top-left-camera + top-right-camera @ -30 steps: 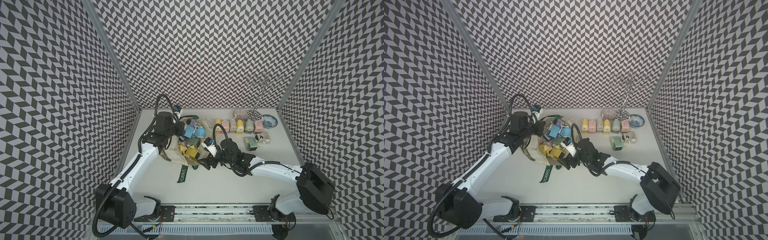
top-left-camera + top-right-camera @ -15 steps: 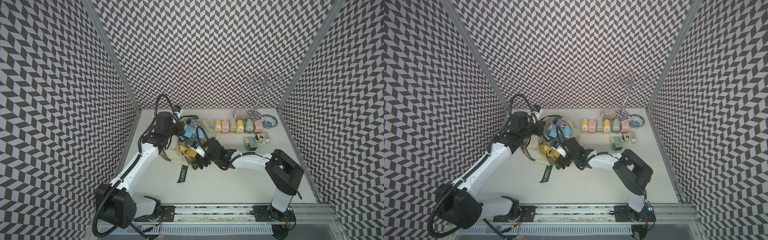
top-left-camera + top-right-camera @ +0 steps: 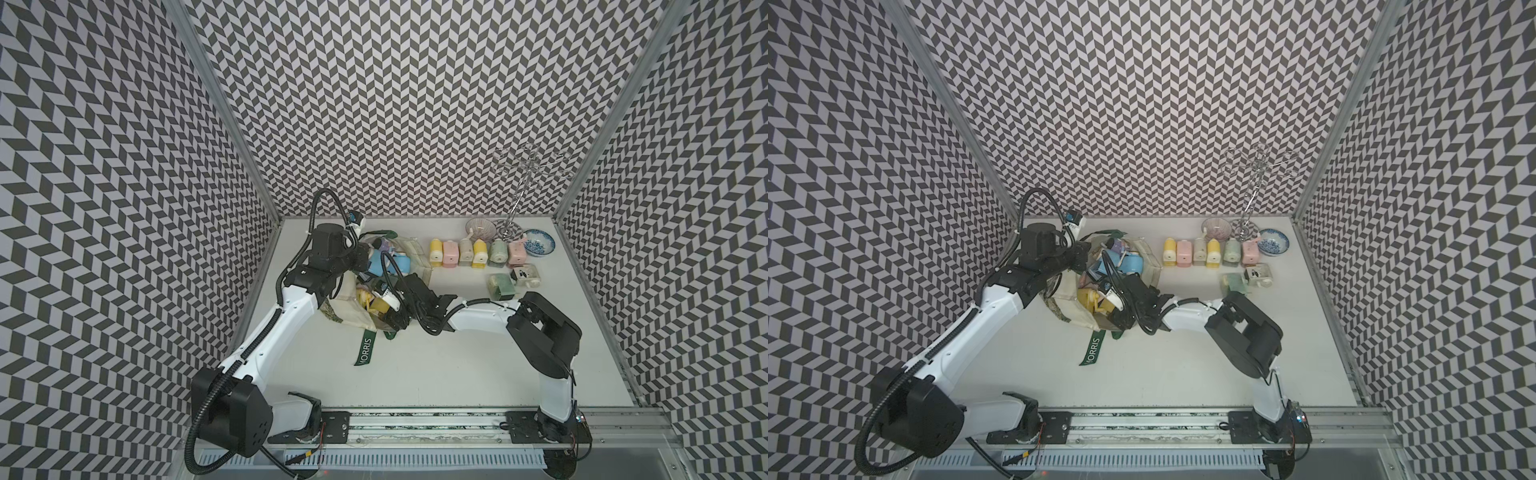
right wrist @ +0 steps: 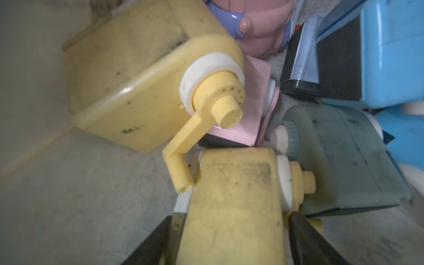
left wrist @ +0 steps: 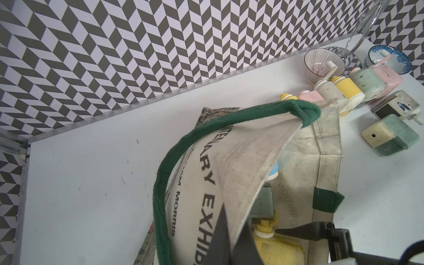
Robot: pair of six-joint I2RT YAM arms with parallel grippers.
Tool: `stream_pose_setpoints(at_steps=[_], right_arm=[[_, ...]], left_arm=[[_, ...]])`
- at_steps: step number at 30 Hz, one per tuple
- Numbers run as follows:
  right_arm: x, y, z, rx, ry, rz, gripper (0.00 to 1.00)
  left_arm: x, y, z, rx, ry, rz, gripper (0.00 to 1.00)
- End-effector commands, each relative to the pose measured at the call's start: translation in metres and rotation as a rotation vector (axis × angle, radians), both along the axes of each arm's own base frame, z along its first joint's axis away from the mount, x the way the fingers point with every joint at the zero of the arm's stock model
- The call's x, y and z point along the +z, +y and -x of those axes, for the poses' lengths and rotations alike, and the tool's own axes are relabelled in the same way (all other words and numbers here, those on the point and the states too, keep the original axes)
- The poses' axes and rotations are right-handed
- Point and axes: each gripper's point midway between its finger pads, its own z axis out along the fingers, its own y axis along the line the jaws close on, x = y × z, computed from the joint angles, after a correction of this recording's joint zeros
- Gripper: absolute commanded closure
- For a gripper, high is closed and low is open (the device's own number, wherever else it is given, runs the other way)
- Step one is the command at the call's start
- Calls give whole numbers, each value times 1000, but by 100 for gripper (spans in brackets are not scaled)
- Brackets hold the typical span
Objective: Take out the pencil sharpeners from the tote bags
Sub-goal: Pick up the pencil sharpener from the canvas bag.
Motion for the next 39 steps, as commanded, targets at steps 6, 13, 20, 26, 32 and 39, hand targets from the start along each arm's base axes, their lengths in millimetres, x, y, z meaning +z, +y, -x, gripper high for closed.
stream_pose_setpoints(at_steps=[6, 13, 20, 26, 32, 39], right_arm=[[10, 7, 1, 6, -37, -41, 45], [28, -1, 3, -14, -59, -71, 51], [55, -14, 11, -44, -69, -133, 54], [79, -30, 17, -83, -88, -174, 54], [106, -48, 23, -114, -117, -224, 55], [131, -83, 22, -213, -171, -243, 56]], left_arm=[[45, -9, -4, -31, -128, 35, 100], [46, -8, -4, -26, -131, 34, 100], [47, -8, -4, -25, -135, 34, 100], [45, -8, -4, -26, -128, 36, 100], [47, -8, -4, -27, -134, 38, 100], [45, -9, -4, -30, -129, 40, 100]])
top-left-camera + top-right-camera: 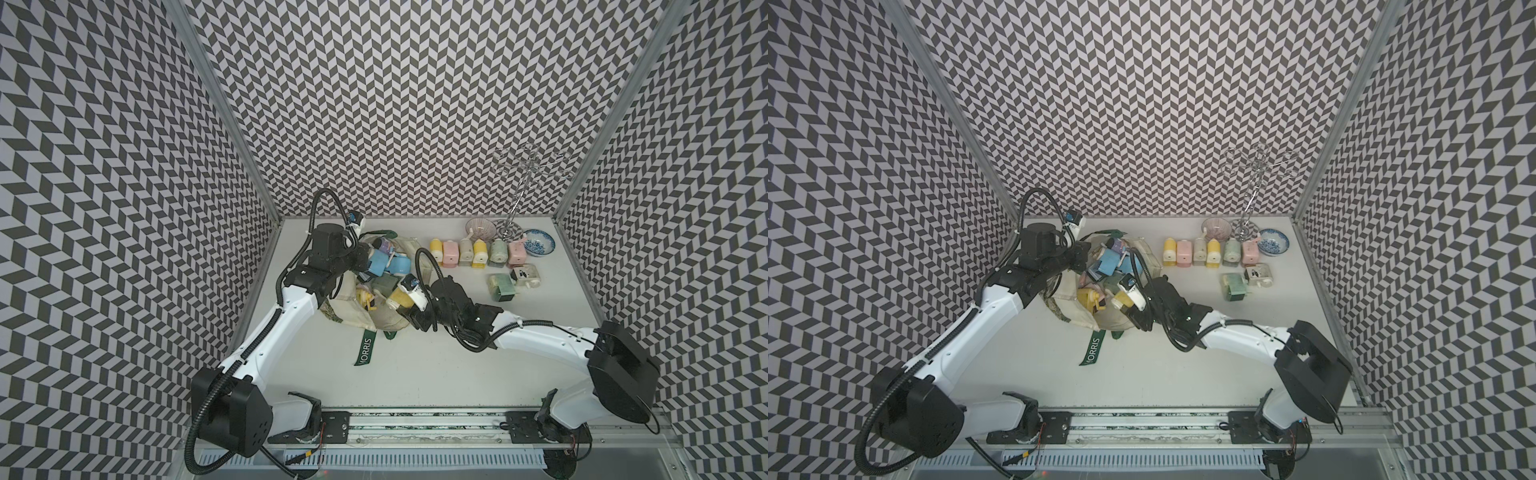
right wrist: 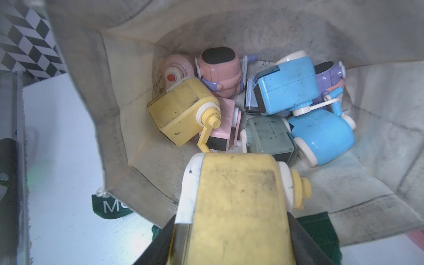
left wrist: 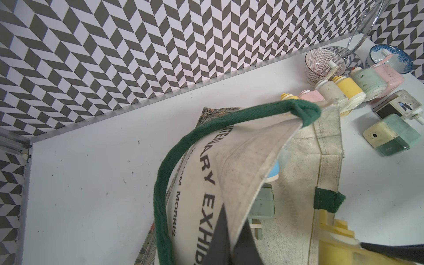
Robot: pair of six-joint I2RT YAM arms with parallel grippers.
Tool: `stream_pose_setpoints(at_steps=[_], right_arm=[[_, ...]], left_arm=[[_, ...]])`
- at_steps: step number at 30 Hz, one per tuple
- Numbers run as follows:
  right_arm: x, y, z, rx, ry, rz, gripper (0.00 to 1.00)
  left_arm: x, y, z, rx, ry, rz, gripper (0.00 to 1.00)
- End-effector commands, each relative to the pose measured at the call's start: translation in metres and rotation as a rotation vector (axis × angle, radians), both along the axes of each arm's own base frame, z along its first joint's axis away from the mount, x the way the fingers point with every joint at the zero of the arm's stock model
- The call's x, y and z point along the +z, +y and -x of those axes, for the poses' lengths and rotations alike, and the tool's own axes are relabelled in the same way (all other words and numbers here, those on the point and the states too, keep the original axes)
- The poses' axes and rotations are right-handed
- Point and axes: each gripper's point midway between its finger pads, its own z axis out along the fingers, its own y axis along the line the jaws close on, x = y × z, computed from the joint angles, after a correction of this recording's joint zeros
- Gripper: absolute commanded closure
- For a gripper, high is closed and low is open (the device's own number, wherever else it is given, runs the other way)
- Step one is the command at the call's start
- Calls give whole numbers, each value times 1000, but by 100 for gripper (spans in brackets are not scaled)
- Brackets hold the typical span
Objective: Take out the pencil sharpeners from the tote bags
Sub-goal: Pick up the pencil sharpener from the canvas bag, then place the pencil sharpener at the center of the board.
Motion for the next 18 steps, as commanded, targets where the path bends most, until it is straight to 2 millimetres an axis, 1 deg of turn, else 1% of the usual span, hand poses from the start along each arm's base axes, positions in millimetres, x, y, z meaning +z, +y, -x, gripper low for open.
stream_pose_setpoints(at_steps=[1, 6, 8, 10, 13, 16, 18], right_arm=[[35, -18, -9, -90, -77, -82, 56], [47, -45, -15, -213, -87, -95, 56], [49, -61, -21, -281, -100, -101, 56], [48, -76, -27, -334, -93, -121, 57], [43, -107, -44, -460, -58, -148, 57], [35, -139, -60, -574, -12, -174, 57], [27, -156, -67, -628, 13, -189, 57]], left_arm=[[45, -10, -4, -33, -126, 44, 100], [46, -11, -4, -36, -127, 48, 100], [47, -11, -3, -36, -130, 50, 100], [47, -11, -3, -39, -131, 50, 100], [48, -11, -2, -38, -134, 51, 100], [50, -10, -2, -34, -138, 51, 100], [50, -10, -2, -35, -137, 50, 100]])
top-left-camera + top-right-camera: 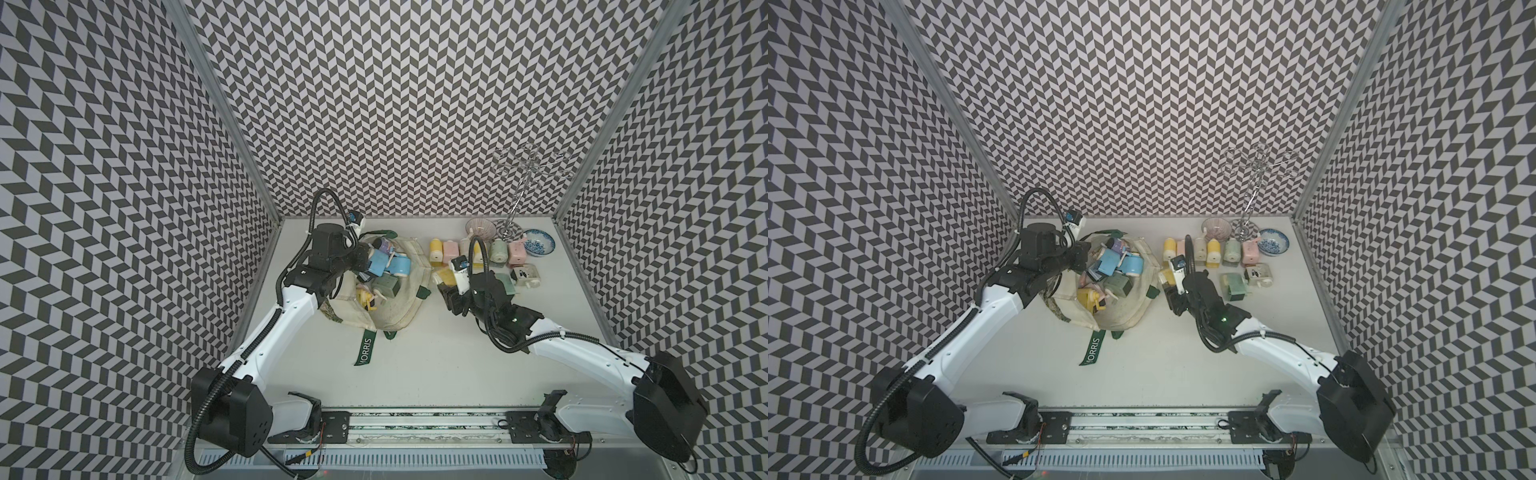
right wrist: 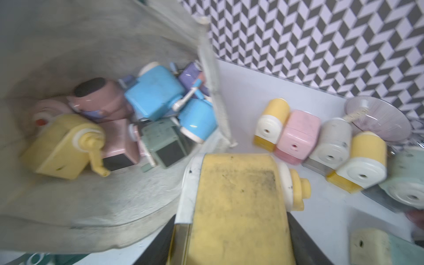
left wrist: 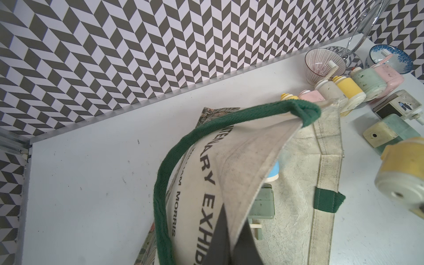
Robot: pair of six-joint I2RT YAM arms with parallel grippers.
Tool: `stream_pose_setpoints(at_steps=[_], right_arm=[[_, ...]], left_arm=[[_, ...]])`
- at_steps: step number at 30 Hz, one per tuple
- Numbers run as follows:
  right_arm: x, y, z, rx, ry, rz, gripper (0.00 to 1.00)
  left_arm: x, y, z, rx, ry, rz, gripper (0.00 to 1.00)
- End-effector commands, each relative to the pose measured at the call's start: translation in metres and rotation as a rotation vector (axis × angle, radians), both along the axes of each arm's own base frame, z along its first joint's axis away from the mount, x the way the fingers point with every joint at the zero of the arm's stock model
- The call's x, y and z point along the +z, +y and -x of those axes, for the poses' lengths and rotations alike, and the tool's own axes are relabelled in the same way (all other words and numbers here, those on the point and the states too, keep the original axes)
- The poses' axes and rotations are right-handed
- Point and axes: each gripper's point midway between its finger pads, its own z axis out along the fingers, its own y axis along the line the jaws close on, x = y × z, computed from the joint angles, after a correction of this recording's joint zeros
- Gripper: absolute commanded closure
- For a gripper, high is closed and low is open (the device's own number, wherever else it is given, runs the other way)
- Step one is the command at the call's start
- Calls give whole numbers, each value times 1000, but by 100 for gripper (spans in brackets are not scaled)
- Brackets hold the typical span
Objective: Take out the pencil sharpeners from the tote bags
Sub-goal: Place the pencil sharpener at the center of the board.
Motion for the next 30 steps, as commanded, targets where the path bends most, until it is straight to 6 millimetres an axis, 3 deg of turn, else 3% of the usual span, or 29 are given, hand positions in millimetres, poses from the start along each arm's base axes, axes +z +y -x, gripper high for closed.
stream_pose_setpoints(at_steps=[1, 6, 16, 30], right_arm=[[11, -26, -14, -125, -18, -110, 57], [-15, -49, -30, -216, 37, -111, 57], [-67, -57, -60, -282, 183, -79, 59], [-116, -96, -70, -442, 288, -28, 57]], left_arm=[[50, -9, -2, -32, -137, 49, 100], [50, -9, -2, -35, -136, 51, 100], [50, -9, -2, -33, -138, 50, 100], [49, -9, -2, -32, -138, 47, 100]])
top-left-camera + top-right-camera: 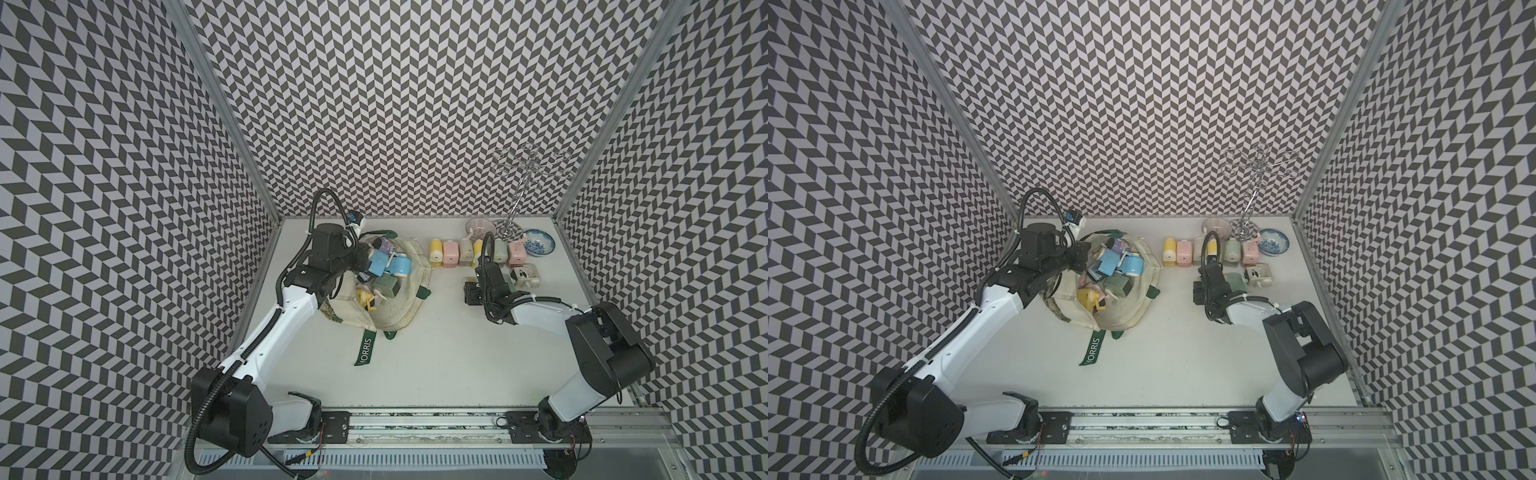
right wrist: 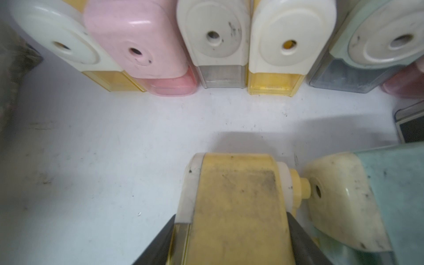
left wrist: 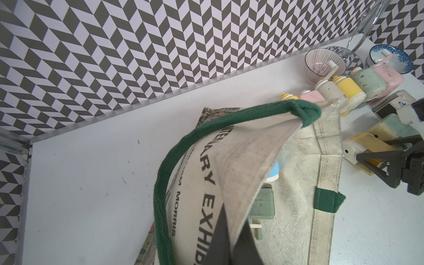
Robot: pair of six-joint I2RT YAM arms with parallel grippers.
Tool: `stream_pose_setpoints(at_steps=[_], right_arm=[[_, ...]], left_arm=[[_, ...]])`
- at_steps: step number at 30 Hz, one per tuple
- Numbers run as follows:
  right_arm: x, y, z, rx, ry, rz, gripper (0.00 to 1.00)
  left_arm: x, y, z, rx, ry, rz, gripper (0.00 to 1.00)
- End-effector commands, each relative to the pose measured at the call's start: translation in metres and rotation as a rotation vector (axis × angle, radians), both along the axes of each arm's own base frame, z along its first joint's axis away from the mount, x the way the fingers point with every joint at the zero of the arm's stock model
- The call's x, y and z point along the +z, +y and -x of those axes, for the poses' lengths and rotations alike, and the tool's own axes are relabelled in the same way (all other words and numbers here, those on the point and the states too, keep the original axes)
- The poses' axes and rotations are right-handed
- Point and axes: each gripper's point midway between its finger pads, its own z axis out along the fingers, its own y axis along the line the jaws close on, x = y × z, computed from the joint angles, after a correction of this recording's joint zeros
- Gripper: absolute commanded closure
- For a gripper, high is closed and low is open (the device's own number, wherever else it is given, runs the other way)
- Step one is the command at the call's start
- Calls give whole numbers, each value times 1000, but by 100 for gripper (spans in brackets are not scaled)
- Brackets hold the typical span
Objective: Take out the pencil sharpeners from the tote bags
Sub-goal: Place the pencil sharpener at the center of the board.
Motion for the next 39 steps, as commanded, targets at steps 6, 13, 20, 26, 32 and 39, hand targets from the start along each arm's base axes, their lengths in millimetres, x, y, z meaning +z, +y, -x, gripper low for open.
stream_pose_setpoints(at_steps=[6, 13, 20, 26, 32, 39], right_arm=[[1, -18, -16, -98, -26, 10, 53], [1, -27, -15, -134, -32, -2, 51], [-1, -24, -16, -115, -22, -8, 39], [-1, -24, -16, -114, -21, -11, 30], [8, -22, -16, -101, -35, -20, 25], [88, -9, -12, -5, -223, -113, 24]], left_arm=[[50, -8, -2, -29, -140, 46, 100], [50, -8, -2, -29, -140, 47, 100], [50, -8, -2, -30, -140, 47, 100], [50, -8, -2, -28, -140, 46, 100], [50, -8, -2, -28, -141, 46, 100], [52, -9, 0, -32, -145, 43, 100]])
